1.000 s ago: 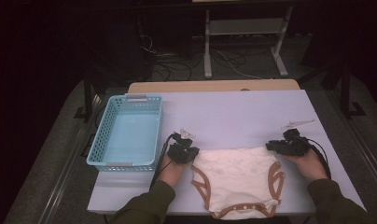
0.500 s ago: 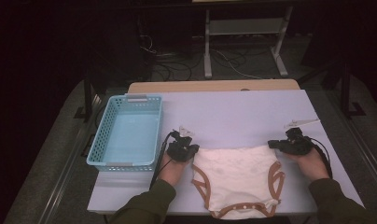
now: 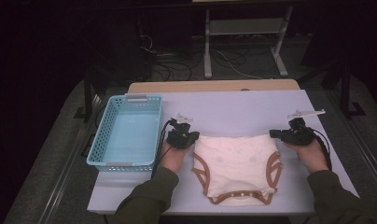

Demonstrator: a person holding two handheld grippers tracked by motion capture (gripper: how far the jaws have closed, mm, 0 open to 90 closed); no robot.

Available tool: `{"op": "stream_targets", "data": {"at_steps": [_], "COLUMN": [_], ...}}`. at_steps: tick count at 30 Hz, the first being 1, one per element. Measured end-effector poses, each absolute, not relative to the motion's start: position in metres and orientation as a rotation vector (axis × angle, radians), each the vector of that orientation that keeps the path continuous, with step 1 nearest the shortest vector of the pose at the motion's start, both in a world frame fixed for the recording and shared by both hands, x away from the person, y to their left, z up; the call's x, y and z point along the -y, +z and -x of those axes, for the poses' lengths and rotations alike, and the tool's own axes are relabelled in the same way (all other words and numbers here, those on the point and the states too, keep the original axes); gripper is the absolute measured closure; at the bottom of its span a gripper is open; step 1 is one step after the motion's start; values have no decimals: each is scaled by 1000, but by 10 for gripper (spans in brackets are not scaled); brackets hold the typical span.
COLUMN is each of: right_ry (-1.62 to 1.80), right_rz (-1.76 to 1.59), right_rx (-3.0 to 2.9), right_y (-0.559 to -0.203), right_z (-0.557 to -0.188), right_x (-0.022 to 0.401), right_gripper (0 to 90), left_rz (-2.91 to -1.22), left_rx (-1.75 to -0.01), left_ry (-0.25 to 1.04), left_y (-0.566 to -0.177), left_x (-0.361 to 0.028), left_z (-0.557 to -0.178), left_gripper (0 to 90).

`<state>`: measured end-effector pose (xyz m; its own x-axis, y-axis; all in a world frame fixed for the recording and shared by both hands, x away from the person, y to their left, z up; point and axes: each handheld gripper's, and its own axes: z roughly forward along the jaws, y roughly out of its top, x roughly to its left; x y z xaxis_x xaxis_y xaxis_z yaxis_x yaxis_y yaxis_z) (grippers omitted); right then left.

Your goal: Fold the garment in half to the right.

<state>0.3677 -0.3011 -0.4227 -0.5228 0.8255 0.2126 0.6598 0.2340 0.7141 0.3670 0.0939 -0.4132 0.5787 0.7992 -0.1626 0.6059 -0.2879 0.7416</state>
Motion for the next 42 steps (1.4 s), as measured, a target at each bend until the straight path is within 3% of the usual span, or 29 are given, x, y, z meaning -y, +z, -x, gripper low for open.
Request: {"op": "stream_targets", "data": {"at_steps": [17,34,37,42], "right_ry": [1113,1008,1001,1046], "right_rz": [-1488,-1521,-1516,-1527], "right_rx": [-2193,-2191,-2178,-2149], "right_y": [-432,-452,-451,-445], "right_z": [-399,-413,-412,-411], "right_x": [312,315,314,317], "right_gripper": [877,859,809,638], "left_rz": [-1957,-2029,-2025,-2007], "left_rx": [-1120,-1174,-1180,-1175], "left_ry": [321,321,343,335], "left_y": [-420,-446,-444,-438], "left_x": [-72,-66,-67,-70], "left_z": [-406,-430,-429,-427], "left_gripper": [879,860,802,688]}}
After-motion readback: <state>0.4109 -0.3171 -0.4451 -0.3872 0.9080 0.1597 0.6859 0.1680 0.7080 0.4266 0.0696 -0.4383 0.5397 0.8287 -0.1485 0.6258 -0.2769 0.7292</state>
